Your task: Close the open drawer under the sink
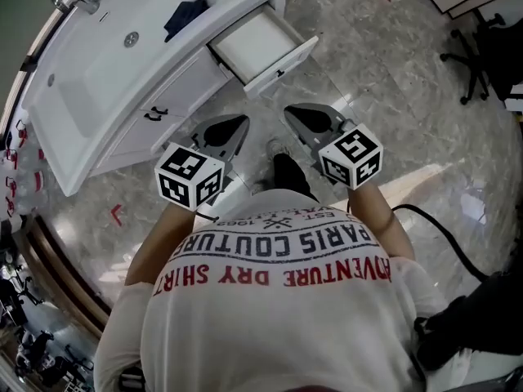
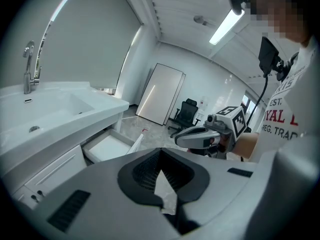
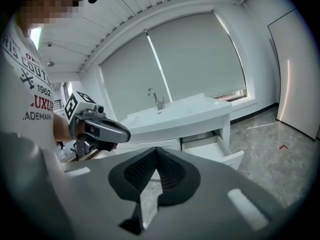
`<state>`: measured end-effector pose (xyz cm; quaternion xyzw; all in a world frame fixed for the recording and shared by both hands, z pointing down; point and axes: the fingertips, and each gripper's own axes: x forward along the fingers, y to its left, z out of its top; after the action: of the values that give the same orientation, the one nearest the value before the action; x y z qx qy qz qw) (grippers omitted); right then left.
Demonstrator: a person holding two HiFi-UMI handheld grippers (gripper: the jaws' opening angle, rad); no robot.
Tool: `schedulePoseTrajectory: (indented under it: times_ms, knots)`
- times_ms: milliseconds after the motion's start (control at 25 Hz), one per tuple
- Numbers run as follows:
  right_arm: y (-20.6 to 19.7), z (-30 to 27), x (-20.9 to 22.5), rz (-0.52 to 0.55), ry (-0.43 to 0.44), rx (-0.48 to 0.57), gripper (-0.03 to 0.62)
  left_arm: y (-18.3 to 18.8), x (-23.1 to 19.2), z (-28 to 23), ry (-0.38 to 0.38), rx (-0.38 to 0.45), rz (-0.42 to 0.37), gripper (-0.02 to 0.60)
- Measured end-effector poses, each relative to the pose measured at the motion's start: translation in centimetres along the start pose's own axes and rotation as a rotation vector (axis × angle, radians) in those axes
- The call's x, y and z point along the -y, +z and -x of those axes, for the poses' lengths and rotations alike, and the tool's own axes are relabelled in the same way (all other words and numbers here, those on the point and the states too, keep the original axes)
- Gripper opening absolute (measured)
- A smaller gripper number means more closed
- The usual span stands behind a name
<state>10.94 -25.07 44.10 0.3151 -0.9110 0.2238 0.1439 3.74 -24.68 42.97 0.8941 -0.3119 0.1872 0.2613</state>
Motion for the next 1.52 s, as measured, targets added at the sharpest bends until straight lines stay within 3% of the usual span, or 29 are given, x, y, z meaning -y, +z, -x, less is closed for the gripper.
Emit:
schedulePoseTrajectory:
  times_ms: [360, 640, 1040, 1520]
  knots:
    - [-5.5, -4.3, 5.6, 0.034, -0.050, -0.116, 0.002, -2.4, -3.5, -1.4, 0.040, -0.001, 0.099, 0.002]
    - [-8.7, -8.7, 10.4, 0.041, -0.129, -0.131, 0.002, -5.7, -6.6, -2.1, 0.093, -0.044, 0.166, 0.002]
    - [-12.2, -14.5, 16.6, 0.080, -0.220, -0.208, 0.002, -7.4, -10.2, -3.2, 0.128, -0.073, 0.221, 0.002]
    - [-13.8, -17.3, 19.2, 0.024, -0.237, -0.228, 0.002, -9.2, -12.4, -5.0, 0.142, -0.102, 0.264, 0.002]
